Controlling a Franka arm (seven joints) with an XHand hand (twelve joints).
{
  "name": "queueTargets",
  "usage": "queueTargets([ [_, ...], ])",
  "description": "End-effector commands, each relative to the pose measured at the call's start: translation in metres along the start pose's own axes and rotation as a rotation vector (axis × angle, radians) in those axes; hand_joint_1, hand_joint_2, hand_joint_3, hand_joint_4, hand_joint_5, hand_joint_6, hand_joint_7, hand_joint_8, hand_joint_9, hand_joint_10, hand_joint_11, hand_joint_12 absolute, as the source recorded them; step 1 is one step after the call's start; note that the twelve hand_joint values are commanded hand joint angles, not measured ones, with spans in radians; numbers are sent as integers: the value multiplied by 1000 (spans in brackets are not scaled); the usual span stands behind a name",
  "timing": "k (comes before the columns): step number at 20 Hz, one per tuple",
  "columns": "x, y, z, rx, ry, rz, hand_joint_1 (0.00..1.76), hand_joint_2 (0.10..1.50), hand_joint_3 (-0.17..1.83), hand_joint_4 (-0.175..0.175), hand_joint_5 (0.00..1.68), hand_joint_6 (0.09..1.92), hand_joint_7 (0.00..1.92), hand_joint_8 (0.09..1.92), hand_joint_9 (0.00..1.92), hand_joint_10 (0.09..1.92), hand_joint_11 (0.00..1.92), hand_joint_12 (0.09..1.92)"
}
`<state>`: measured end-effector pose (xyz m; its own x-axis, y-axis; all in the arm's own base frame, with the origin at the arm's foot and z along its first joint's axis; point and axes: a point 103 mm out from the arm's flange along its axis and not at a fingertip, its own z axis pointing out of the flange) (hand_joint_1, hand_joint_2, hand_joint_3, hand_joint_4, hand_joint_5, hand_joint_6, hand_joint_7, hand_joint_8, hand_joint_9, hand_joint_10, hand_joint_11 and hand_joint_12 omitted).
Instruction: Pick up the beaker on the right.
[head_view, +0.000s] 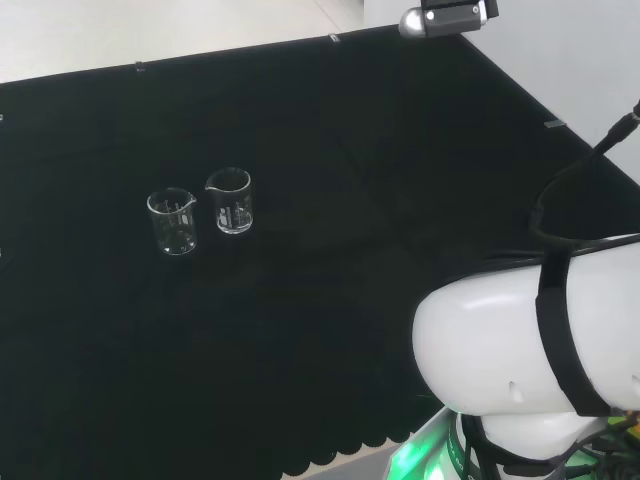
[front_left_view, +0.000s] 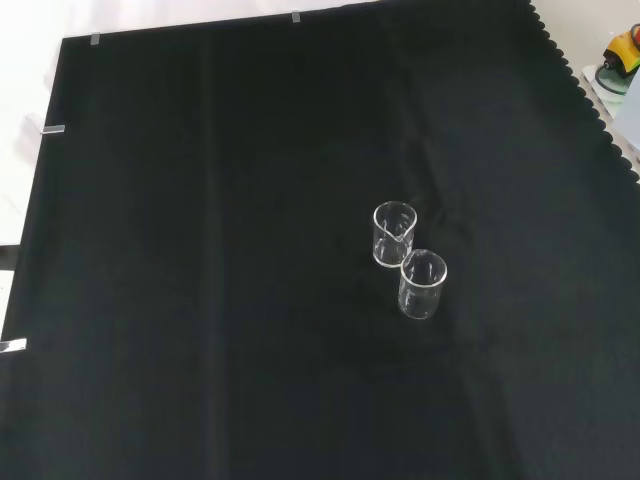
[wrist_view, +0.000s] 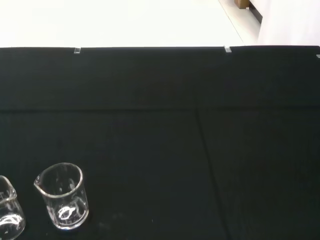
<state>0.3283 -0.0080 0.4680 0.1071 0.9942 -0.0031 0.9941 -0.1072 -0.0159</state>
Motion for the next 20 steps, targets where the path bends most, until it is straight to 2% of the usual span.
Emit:
queueTargets([
  [1, -1, 17, 20, 7, 32, -6, 79, 1161, 767, -35, 226, 119, 63, 438, 104, 591, 0, 847],
  [8, 7, 44, 56, 20, 78, -24, 288, 1008, 856, -37, 247, 87, 78, 432, 119, 591, 0, 866],
  [20, 24, 120, 113, 54, 167, -71, 334, 974, 888, -39, 262, 87, 87, 437, 126, 596, 0, 877],
])
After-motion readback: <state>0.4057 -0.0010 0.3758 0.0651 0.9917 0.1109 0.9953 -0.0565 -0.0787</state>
